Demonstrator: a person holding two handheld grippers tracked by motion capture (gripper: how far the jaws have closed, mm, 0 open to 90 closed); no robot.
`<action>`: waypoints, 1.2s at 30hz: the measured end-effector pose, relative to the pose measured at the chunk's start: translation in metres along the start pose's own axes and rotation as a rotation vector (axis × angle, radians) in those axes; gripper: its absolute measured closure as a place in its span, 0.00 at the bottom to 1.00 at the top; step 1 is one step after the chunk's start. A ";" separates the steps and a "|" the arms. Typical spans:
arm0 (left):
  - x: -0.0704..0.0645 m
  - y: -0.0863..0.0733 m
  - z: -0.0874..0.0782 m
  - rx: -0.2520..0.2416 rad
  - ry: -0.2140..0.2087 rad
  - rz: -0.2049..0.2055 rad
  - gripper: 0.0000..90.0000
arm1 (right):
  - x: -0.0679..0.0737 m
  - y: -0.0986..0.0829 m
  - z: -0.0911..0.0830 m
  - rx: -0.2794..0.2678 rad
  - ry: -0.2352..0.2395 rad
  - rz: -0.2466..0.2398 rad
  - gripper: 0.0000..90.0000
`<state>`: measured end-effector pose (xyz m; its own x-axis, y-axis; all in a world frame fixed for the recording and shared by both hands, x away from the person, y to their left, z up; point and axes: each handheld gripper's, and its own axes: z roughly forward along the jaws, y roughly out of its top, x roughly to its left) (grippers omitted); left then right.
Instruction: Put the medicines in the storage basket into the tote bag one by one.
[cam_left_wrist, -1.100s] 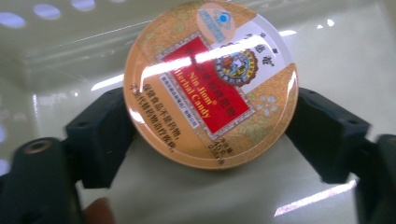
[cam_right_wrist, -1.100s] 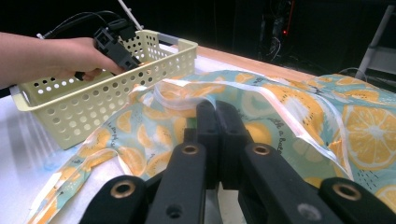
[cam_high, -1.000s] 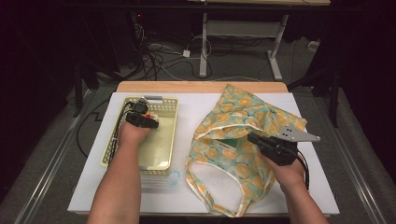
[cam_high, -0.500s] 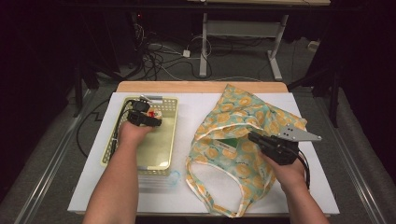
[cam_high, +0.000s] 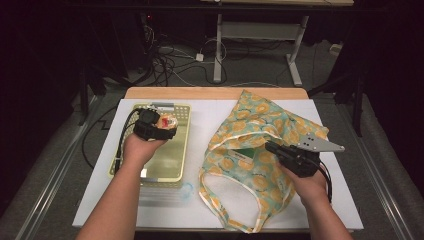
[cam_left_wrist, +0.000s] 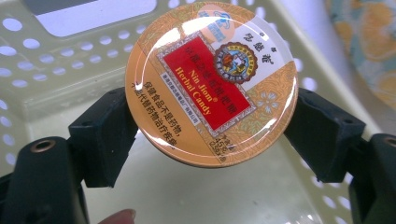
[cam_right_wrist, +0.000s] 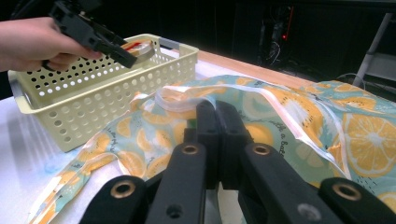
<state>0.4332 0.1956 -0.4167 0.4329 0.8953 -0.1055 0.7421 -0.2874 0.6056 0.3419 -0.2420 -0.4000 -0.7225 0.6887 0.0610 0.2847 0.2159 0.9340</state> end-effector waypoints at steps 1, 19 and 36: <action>-0.002 -0.002 -0.004 -0.009 -0.001 0.005 0.22 | 0.000 0.000 0.000 0.000 -0.001 0.000 1.00; -0.042 -0.050 -0.049 -0.146 -0.046 0.073 0.22 | 0.002 0.000 0.002 0.006 -0.001 -0.005 1.00; -0.076 -0.076 -0.062 -0.236 -0.129 0.126 0.22 | 0.003 -0.002 0.002 0.012 0.003 0.001 1.00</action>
<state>0.3121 0.1710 -0.4056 0.5865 0.8027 -0.1081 0.5453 -0.2926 0.7855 0.3406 -0.2387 -0.4029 -0.7240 0.6870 0.0628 0.2931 0.2240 0.9295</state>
